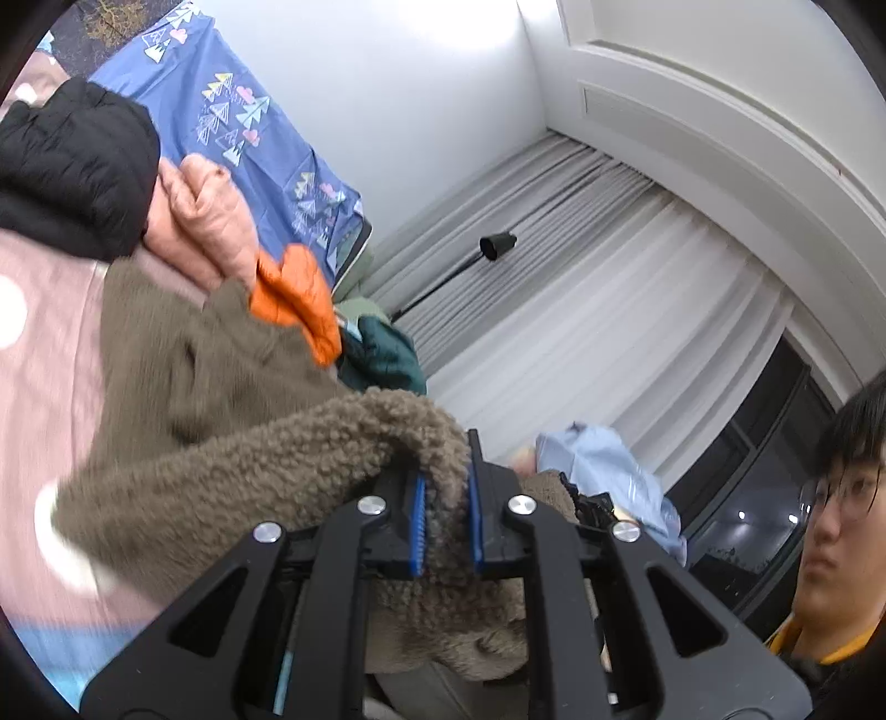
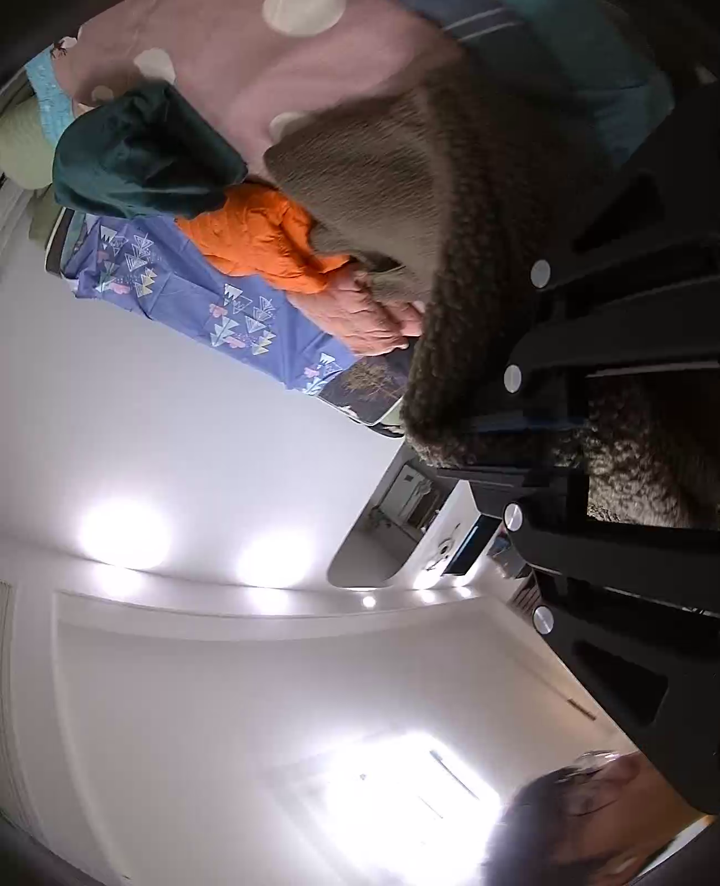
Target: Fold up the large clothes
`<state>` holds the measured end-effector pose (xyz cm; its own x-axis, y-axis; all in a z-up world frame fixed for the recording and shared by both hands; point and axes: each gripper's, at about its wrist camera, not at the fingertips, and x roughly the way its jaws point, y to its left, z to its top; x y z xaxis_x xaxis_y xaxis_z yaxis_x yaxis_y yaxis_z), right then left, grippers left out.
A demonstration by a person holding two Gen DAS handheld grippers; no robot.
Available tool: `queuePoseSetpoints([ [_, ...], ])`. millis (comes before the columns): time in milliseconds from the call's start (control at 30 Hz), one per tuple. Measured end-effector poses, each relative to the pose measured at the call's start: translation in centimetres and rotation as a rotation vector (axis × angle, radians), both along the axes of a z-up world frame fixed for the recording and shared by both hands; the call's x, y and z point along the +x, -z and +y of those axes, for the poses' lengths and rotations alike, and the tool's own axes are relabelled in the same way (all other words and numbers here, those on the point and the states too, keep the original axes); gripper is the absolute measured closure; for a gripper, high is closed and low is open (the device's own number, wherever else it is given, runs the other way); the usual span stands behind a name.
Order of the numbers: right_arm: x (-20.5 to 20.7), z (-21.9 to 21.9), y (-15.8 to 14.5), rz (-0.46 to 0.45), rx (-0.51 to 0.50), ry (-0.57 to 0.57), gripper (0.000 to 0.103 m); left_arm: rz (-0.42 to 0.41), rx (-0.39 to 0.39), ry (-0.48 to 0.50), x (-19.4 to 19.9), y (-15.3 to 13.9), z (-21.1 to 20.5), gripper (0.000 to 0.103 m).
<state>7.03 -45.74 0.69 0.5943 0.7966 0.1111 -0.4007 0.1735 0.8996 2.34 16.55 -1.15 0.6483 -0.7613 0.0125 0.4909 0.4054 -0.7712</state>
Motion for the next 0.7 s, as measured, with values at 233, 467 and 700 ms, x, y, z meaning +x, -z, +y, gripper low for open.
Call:
queuePoseSetpoints([
  [233,9.8,0.3,-1.1,0.13,0.063,0.044,0.094,0.107,-0.092,-0.105,9.6,-1.1,4.4,0.092],
  [467,24.1,2.4,3.0,0.381,0.011,0.1,0.093,0.306,-0.049,-0.223,20.3,1.9,7.6,0.092],
  [700,31.8,1.3,11.0,0.6,-0.09,0.201,0.077,0.523,-0.041,-0.217,28.6,10.4,10.1,0.09],
])
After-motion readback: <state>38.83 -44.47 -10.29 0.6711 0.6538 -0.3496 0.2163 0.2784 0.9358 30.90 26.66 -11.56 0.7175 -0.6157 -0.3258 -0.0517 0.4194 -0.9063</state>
